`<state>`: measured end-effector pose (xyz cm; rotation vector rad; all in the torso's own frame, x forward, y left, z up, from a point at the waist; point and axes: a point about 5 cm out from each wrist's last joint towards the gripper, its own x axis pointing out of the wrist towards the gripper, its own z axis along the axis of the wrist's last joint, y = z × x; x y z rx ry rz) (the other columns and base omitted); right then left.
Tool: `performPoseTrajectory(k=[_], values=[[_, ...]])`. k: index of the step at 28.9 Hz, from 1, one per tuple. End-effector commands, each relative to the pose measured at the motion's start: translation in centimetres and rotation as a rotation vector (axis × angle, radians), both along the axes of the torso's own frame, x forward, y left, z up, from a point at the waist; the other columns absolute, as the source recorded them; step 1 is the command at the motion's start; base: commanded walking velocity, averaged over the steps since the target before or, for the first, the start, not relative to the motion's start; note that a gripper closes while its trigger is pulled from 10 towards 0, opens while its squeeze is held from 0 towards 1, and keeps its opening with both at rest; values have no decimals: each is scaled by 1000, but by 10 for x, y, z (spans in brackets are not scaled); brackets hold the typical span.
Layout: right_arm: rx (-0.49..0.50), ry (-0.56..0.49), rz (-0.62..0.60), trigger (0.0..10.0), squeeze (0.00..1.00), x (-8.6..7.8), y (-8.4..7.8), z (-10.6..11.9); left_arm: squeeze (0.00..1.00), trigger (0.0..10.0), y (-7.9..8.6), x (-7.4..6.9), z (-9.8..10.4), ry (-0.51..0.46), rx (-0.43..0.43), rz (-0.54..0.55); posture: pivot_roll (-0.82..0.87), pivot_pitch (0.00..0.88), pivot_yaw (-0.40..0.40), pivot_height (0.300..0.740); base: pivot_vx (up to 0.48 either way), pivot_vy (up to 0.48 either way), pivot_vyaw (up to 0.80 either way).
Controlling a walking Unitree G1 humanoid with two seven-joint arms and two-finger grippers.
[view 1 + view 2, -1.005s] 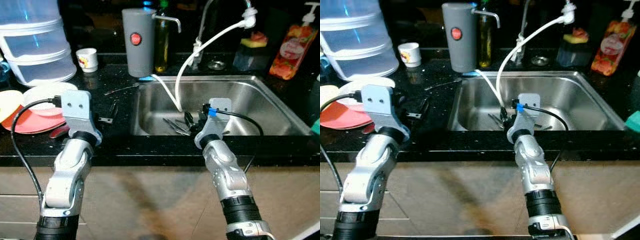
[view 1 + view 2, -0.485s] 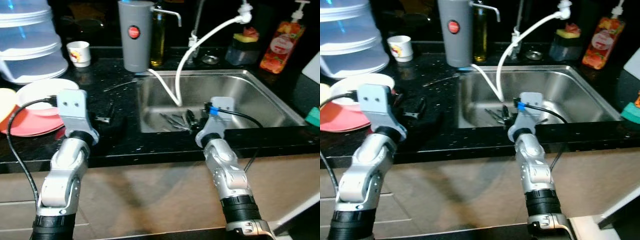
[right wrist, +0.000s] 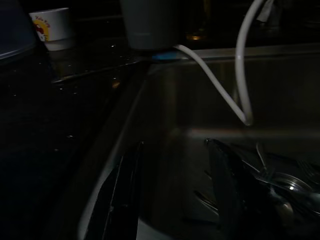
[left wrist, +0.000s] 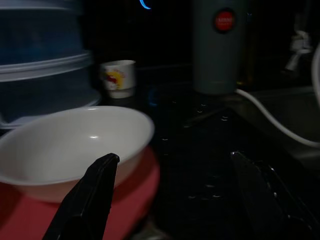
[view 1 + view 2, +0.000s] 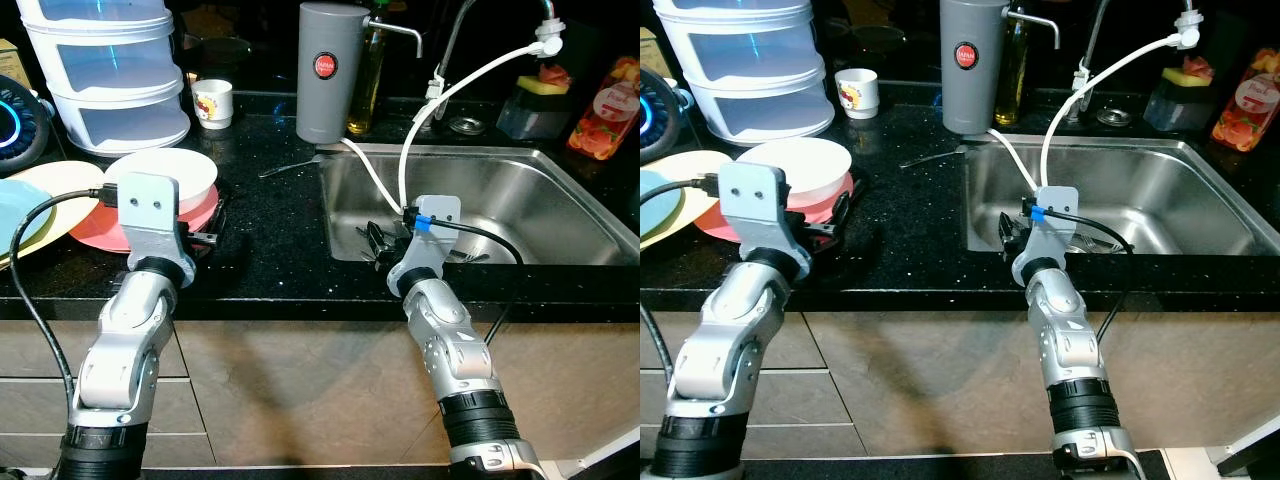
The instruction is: Kitchen organization
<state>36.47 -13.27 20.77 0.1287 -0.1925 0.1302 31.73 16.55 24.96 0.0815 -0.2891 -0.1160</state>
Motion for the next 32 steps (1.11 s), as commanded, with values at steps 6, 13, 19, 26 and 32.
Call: performPoseTrajectory(k=[6, 13, 19, 26, 32], values=[[3, 33, -10, 10000, 0, -1, -4, -8, 0, 10000, -2, 0, -1, 22, 57, 9, 8, 87, -4, 740, 0, 0, 0], [4, 32, -9, 10000, 0, 0, -3, -7, 0, 10000, 13, 4, -3, 54, -24, 105, 11, 90, -3, 740, 0, -137, 0], [5, 35, -5, 10000, 0, 0, -3, -7, 0, 10000, 20, 5, -8, 106, -4, 155, 13, 92, -6, 740, 0, 0, 0], [-25, 26, 47, 10000, 0, 3, 3, -1, 412, 10000, 23, 19, -14, 282, -1, 176, 11, 99, -16, 740, 0, 0, 0], [-40, 15, 57, 10000, 0, 7, 0, 6, 1000, 10000, 18, 23, -13, 311, 211, 182, 4, 104, -13, 740, 0, 0, 0]])
